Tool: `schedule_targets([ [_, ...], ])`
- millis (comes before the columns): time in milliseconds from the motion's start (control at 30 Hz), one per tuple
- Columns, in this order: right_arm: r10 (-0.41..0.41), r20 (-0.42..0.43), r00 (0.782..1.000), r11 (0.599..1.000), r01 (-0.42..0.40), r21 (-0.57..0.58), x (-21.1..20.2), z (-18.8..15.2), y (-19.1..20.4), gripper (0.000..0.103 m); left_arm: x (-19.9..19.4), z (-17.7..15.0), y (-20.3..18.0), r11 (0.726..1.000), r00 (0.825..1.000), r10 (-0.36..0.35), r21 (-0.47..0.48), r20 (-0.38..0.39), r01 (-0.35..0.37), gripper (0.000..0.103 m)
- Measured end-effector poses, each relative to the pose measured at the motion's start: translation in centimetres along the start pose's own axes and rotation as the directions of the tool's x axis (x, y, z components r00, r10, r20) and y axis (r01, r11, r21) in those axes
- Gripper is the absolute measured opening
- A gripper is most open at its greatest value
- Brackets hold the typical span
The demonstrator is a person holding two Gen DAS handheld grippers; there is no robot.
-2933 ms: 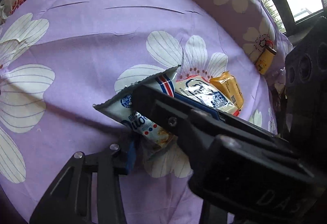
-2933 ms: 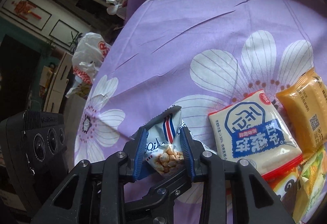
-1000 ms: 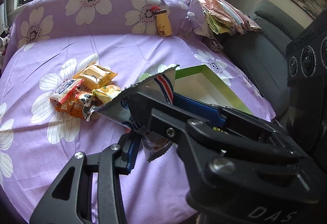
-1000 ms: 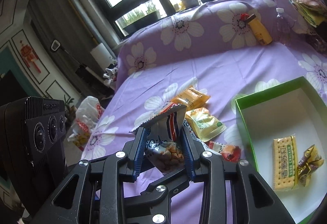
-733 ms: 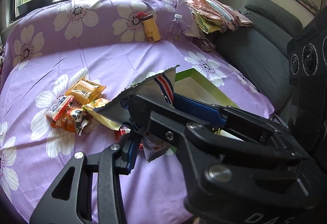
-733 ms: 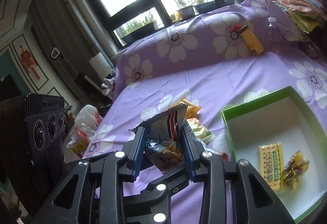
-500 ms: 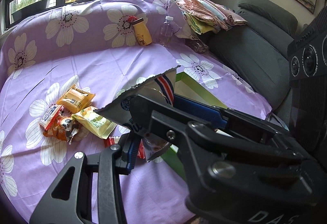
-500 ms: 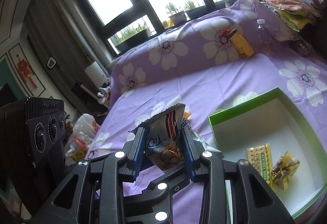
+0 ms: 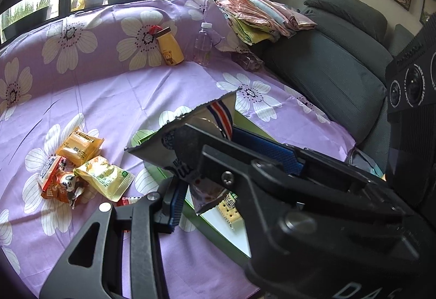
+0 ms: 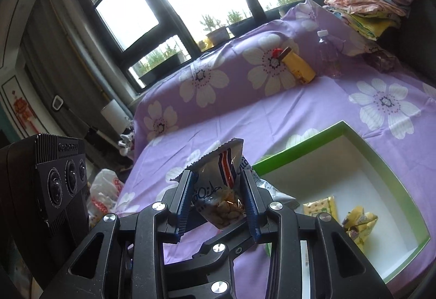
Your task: Organize snacks
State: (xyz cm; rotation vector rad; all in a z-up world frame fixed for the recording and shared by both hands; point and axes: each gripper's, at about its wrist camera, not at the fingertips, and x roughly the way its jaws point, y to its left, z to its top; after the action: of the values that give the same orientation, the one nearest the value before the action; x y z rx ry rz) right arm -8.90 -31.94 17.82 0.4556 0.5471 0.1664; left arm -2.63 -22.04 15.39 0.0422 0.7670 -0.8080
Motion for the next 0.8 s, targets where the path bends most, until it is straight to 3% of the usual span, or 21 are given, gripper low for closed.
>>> schedule_targets([
  [800, -0.073, -0.01, 0.997, 0.992, 0.073, 0.099, -0.1, 1.1, -5.0, 0.038, 4.3, 1.0, -2.1, 0.996, 0.995, -0.084, -0.012, -0.054, 0.084, 0.04],
])
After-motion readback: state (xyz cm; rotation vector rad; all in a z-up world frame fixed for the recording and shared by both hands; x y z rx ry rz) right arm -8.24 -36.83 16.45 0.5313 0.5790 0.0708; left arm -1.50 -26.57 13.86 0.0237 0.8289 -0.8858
